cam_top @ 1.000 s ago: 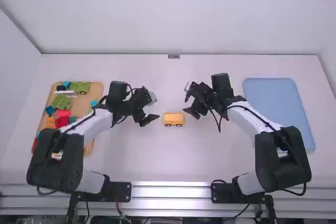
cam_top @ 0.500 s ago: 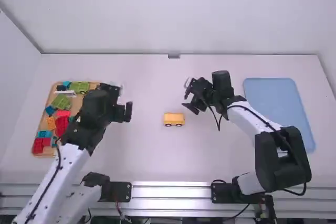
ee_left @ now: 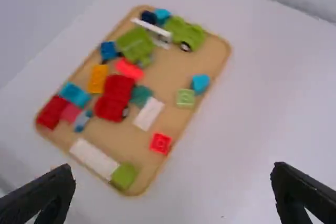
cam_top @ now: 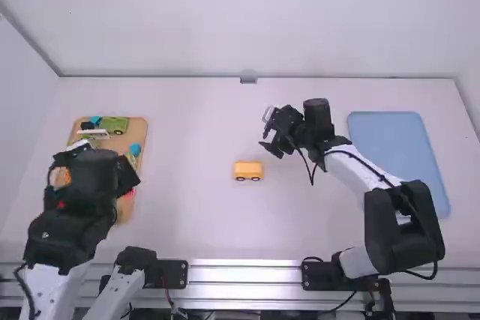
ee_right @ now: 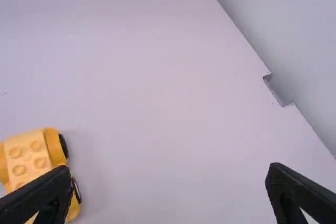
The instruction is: Assemble lego blocks to make yellow taxi
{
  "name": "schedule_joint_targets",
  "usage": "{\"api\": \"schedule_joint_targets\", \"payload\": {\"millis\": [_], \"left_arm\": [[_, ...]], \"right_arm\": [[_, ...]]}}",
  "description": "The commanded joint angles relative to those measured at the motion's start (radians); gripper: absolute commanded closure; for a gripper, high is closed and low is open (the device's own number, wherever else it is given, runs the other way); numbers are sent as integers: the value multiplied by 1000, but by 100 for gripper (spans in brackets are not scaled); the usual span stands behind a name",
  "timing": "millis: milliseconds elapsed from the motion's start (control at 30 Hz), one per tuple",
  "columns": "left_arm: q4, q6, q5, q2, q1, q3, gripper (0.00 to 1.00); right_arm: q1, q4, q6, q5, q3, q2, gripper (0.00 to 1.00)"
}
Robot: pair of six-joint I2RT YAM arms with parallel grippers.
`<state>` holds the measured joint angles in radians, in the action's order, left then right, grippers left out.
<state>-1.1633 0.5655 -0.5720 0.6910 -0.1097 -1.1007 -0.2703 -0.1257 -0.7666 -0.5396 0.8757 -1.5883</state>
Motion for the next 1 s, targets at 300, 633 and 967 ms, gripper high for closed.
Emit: {"api": "schedule_joint_targets", "payload": {"millis": [300, 633, 967], "left_arm": [[-357, 257, -149, 111, 3, -409, 1], [-259, 255, -209, 324, 11, -329, 1], [155, -104, 173, 583, 404, -149, 1]], "right_arm": [[4, -35, -1, 22, 8, 2, 2], [4, -3, -1, 21, 8, 2, 2], [40, 28, 0, 18, 8, 2, 2]]}}
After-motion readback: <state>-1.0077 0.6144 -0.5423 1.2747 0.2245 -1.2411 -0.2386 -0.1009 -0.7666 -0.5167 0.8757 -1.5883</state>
